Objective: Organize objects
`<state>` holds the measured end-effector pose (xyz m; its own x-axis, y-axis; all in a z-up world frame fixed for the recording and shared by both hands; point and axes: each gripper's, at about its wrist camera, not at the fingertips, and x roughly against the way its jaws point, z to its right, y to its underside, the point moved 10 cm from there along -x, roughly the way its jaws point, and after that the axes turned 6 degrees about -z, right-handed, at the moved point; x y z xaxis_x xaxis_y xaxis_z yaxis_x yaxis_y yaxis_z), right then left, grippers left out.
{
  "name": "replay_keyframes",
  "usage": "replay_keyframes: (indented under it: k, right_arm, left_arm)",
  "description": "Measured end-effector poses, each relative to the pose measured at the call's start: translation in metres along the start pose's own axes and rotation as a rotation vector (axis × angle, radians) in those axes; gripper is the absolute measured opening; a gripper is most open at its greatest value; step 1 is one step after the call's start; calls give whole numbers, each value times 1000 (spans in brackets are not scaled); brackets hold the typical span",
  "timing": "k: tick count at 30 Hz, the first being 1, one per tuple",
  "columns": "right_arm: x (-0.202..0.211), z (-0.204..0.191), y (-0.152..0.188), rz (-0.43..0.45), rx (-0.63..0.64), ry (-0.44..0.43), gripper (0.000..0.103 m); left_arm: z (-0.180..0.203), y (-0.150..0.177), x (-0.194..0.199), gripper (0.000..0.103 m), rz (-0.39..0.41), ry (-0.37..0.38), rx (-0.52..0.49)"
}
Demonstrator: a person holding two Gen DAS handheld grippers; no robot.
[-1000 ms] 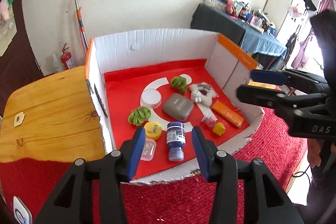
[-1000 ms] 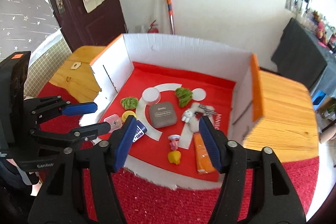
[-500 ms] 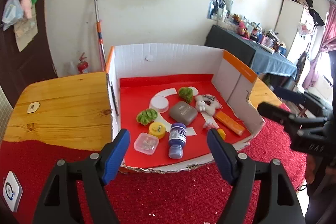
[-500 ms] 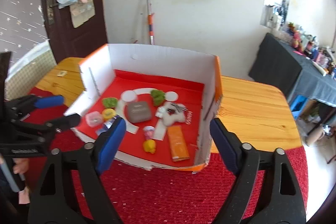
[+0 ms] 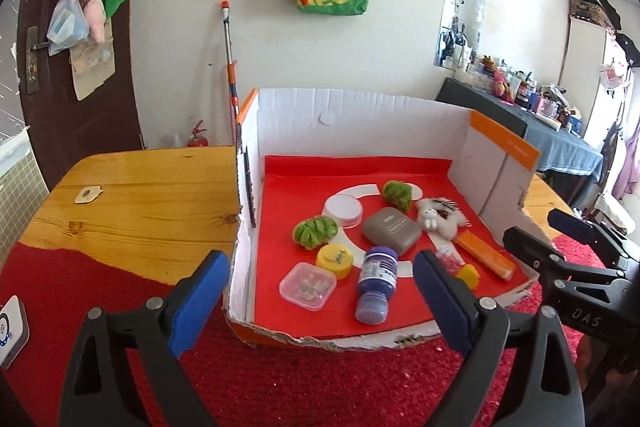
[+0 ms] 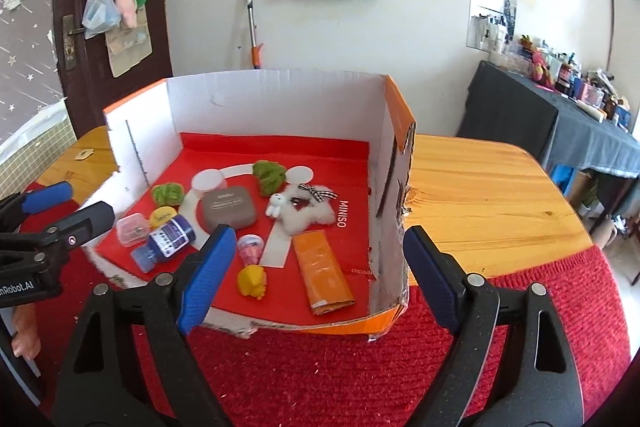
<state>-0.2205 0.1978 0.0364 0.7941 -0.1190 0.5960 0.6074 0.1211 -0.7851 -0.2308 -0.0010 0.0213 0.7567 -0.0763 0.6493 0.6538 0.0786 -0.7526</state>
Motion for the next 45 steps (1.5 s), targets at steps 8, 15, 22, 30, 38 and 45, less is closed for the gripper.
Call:
replay_keyframes:
  k: [8,15,22,30,38,45]
  right_arm:
    - [-11,-1,4,-7,23,26,86]
    - [-17,0,5,-8,18,18,89]
    - [-20,0,6,-7,15,16,92]
    - [-19,1,7,-11,10,12,94]
    - [-19,1,7,-12,14,13,94]
    - [-19,1,7,-13,15,13,94]
  left_arm:
    - [-1,8,-14,95,-2,-39,-15]
    - [-2,11,-15,97,-4,-52,-10]
    - [-1,11,-16,97,-4,-56,-13]
    - [-1,11,-16,98,-5,-57,-13]
    - [-1,11,-16,98,-4,-57,-13]
    - [-1,11,-16,98,-4,-57,-13]
